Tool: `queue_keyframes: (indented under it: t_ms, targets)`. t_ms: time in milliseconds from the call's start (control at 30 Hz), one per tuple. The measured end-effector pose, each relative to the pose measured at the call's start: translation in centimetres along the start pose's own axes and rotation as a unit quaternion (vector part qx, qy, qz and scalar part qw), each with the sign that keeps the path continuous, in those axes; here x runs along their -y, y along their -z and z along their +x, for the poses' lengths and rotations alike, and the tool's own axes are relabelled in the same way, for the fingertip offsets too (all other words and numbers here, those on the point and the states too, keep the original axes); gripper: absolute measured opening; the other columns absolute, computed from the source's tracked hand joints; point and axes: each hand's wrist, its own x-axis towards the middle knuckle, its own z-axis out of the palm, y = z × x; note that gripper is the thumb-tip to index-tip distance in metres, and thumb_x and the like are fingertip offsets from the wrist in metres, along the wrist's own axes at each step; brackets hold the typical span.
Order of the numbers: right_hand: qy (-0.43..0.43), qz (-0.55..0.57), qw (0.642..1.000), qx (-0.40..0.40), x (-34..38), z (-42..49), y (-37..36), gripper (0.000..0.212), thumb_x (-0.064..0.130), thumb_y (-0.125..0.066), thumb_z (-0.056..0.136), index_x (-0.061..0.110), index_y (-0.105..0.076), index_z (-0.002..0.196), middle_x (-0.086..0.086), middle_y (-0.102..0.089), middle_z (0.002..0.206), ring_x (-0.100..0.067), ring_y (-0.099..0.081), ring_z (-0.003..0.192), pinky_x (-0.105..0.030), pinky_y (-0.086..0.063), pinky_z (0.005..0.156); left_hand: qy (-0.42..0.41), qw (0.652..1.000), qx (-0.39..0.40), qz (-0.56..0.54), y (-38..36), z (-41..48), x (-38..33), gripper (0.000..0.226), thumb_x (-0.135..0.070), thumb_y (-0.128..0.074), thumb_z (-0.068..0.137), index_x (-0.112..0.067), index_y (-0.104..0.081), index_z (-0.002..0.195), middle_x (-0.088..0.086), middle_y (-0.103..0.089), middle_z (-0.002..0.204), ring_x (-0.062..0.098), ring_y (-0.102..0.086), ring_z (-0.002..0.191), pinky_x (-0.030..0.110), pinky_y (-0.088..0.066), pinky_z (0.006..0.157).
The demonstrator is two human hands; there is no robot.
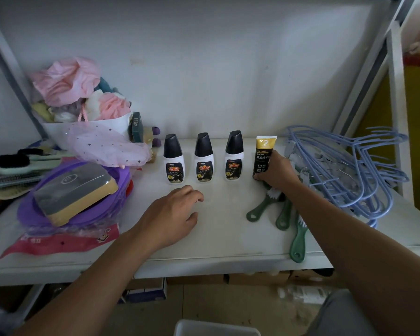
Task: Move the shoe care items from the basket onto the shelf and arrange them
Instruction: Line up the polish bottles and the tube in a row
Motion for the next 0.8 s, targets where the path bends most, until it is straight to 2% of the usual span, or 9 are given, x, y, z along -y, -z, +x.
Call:
queue_keyframes:
  t_ms: [100, 167, 400, 567, 633, 733, 800]
  targets:
    - [-0.002, -0.001, 1.000, 0.003, 0.1, 0.0, 0.2, 0.070, 0.021, -0.085, 0.073, 0.008, -0.047, 0.131, -0.014, -0.063, 0.121, -0.031, -0.059, 0.110, -0.028, -0.039, 0.078, 0.000, 1.000, 0.002, 0.000, 0.0, 0.0, 0.1, 0.035, -0.028, -0.057, 0.098, -0.028, -0.053, 0.133, -0.013, -0.052, 0.128, 0.009, -0.057, 0.111, 0.025, -0.053, 0.083]
    - [-0.007, 0.003, 1.000, 0.006, 0.2, -0.1, 0.5, 0.070, 0.023, -0.086, 0.073, 0.008, -0.047, 0.130, -0.014, -0.063, 0.119, -0.030, -0.059, 0.109, -0.029, -0.040, 0.078, 0.001, 1.000, 0.001, 0.001, 0.0, 0.1, 0.0, 0.035, -0.028, -0.058, 0.098, -0.028, -0.054, 0.133, -0.012, -0.053, 0.128, 0.009, -0.057, 0.110, 0.029, -0.056, 0.085]
    - [-0.012, 0.010, 1.000, 0.025, 0.6, -1.3, 2.1, 0.068, 0.026, -0.086, 0.074, 0.012, -0.047, 0.128, -0.010, -0.066, 0.111, -0.026, -0.062, 0.100, -0.035, -0.050, 0.076, -0.007, 1.000, -0.004, 0.001, 0.1, 0.9, -1.3, 0.033, -0.029, -0.058, 0.097, -0.028, -0.055, 0.130, -0.012, -0.054, 0.126, 0.011, -0.057, 0.109, 0.034, -0.056, 0.084]
    - [0.031, -0.049, 0.998, 0.026, 0.5, -3.2, 4.4, 0.061, 0.025, -0.073, 0.087, 0.010, -0.044, 0.139, -0.010, -0.064, 0.120, -0.026, -0.061, 0.104, -0.038, -0.053, 0.083, -0.011, 1.000, -0.019, -0.004, -0.3, 1.7, -4.4, 0.031, -0.030, -0.057, 0.097, -0.024, -0.058, 0.128, -0.009, -0.059, 0.123, 0.014, -0.058, 0.110, 0.035, -0.054, 0.083]
    - [0.031, -0.078, 0.996, 0.023, 0.1, -3.9, 5.3, 0.054, 0.026, -0.068, 0.090, 0.008, -0.046, 0.135, -0.012, -0.064, 0.119, -0.028, -0.061, 0.104, -0.037, -0.052, 0.083, -0.008, 1.000, -0.019, -0.008, -0.7, 2.3, -6.0, 0.030, -0.030, -0.057, 0.098, -0.022, -0.059, 0.127, -0.007, -0.061, 0.121, 0.016, -0.059, 0.109, 0.035, -0.054, 0.084]
    - [0.020, -0.105, 0.994, 0.024, -0.7, -5.0, 6.5, 0.049, 0.029, -0.066, 0.089, 0.007, -0.050, 0.129, -0.012, -0.064, 0.119, -0.029, -0.060, 0.107, -0.035, -0.049, 0.085, 0.023, 0.999, 0.004, -0.026, -1.8, 3.2, -8.0, 0.030, -0.033, -0.056, 0.098, -0.022, -0.059, 0.126, -0.005, -0.062, 0.121, 0.018, -0.060, 0.108, 0.038, -0.054, 0.086]
    - [0.019, -0.097, 0.995, 0.023, -1.1, -5.7, 6.9, 0.056, 0.030, -0.068, 0.089, 0.007, -0.047, 0.135, -0.013, -0.062, 0.123, -0.030, -0.058, 0.113, -0.036, -0.048, 0.088, 0.075, 0.995, 0.017, -0.069, -2.4, 4.1, -9.1, 0.035, -0.037, -0.056, 0.098, -0.020, -0.055, 0.129, -0.004, -0.059, 0.124, 0.020, -0.060, 0.111, 0.038, -0.052, 0.088]
